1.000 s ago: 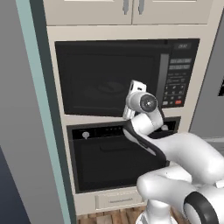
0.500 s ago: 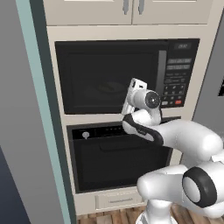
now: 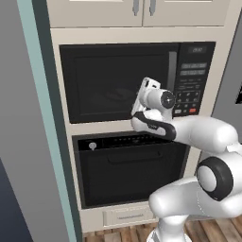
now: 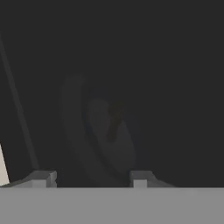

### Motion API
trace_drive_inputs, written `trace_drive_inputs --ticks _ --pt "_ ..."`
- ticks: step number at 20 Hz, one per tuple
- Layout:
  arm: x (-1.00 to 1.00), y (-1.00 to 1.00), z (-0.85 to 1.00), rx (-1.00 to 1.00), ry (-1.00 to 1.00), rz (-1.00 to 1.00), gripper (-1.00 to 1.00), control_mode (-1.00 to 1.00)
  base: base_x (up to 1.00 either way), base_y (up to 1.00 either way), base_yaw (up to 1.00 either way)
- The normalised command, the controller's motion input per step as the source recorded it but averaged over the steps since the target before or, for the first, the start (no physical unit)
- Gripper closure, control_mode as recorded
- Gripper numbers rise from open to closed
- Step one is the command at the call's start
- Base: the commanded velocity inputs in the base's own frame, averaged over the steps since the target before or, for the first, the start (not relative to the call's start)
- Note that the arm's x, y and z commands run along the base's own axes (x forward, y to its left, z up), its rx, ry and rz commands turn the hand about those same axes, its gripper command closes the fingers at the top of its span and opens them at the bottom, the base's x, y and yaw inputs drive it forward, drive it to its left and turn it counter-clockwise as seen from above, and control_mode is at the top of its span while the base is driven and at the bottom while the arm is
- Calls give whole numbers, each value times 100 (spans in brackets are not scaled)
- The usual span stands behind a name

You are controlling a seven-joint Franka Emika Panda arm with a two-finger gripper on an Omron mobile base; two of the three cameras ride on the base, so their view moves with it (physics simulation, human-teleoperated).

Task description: Remove the pear from the bowl and place it on the small plate. Then place the bowl with only the chicken drumstick in the microwave, close the door, and press the start button to microwave the chicken drumstick.

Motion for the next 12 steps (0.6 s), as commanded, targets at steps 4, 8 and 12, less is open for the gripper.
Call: trace_drive_inputs --ticks 4,8,12 --pt "18 0 0 0 15 0 -100 -100 0 0 0" --pt "-10 0 0 0 13 0 -100 -100 0 0 0" --pt "-68 0 15 0 6 0 -100 -100 0 0 0"
